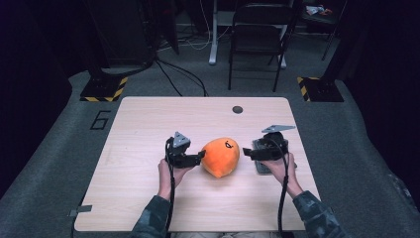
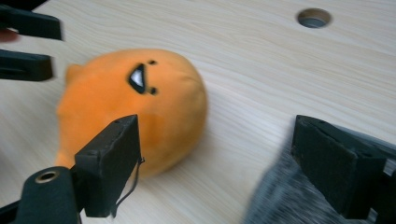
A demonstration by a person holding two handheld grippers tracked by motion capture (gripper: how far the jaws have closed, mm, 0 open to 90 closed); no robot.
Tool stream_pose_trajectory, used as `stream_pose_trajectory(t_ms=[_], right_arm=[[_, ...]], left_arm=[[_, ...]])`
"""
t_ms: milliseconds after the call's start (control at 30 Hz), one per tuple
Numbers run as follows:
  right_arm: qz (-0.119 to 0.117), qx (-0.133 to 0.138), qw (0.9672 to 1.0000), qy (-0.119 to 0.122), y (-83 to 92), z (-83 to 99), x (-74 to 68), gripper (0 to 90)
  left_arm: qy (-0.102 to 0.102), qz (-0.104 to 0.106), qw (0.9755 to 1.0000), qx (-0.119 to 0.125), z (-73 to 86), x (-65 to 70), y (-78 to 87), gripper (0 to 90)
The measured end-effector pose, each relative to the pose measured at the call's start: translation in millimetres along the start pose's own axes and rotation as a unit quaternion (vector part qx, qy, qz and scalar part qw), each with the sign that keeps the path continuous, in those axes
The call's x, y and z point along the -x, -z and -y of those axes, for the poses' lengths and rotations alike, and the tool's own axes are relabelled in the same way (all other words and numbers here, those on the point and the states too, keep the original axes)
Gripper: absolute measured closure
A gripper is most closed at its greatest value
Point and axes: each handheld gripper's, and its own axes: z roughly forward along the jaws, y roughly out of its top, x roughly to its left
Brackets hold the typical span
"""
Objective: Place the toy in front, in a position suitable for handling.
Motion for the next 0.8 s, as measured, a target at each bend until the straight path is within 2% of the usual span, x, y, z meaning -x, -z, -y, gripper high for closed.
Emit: stream_pose_trajectory(t_ms=[100,200,367,400,500,600,700,733,800], right_arm=[[0.025,-0.001,0.9997,0.000,7.5,8.0,14.7,14.7],[0.045,-0.011,0.9988,-0.011,11.5,21.6,35.3,14.0],[0.069,-0.016,0.9966,-0.042,14.4,36.3,57.8,13.6],[0.066,-0.012,0.9961,-0.057,15.3,38.8,62.4,13.5],[0.069,-0.013,0.9955,-0.063,16.6,41.0,63.9,13.6],[0.072,-0.016,0.9947,-0.071,13.2,42.8,65.6,13.6],[0.074,-0.026,0.9947,-0.067,8.4,44.7,64.4,13.6],[0.076,-0.028,0.9950,-0.057,7.1,45.4,65.2,13.5],[0.078,-0.033,0.9947,-0.058,4.9,47.2,66.6,13.4]], left_arm=[[0.002,0.002,1.0000,-0.001,-3.1,5.5,-0.7,19.8],[-0.005,0.004,1.0000,-0.004,-5.5,12.5,-2.4,15.7],[-0.012,0.019,0.9997,-0.011,-10.0,25.1,-9.8,15.1],[-0.016,0.020,0.9996,-0.012,-10.8,27.7,-10.8,15.1],[-0.018,0.026,0.9995,-0.007,-12.9,38.4,-16.1,15.1],[-0.025,0.027,0.9992,-0.017,-13.1,46.8,-22.6,15.3],[-0.035,0.026,0.9985,-0.032,-12.5,51.6,-28.3,16.4],[-0.040,0.020,0.9984,-0.036,-11.8,52.4,-30.9,16.6],[-0.037,0.014,0.9983,-0.043,-9.0,53.4,-35.7,18.4]])
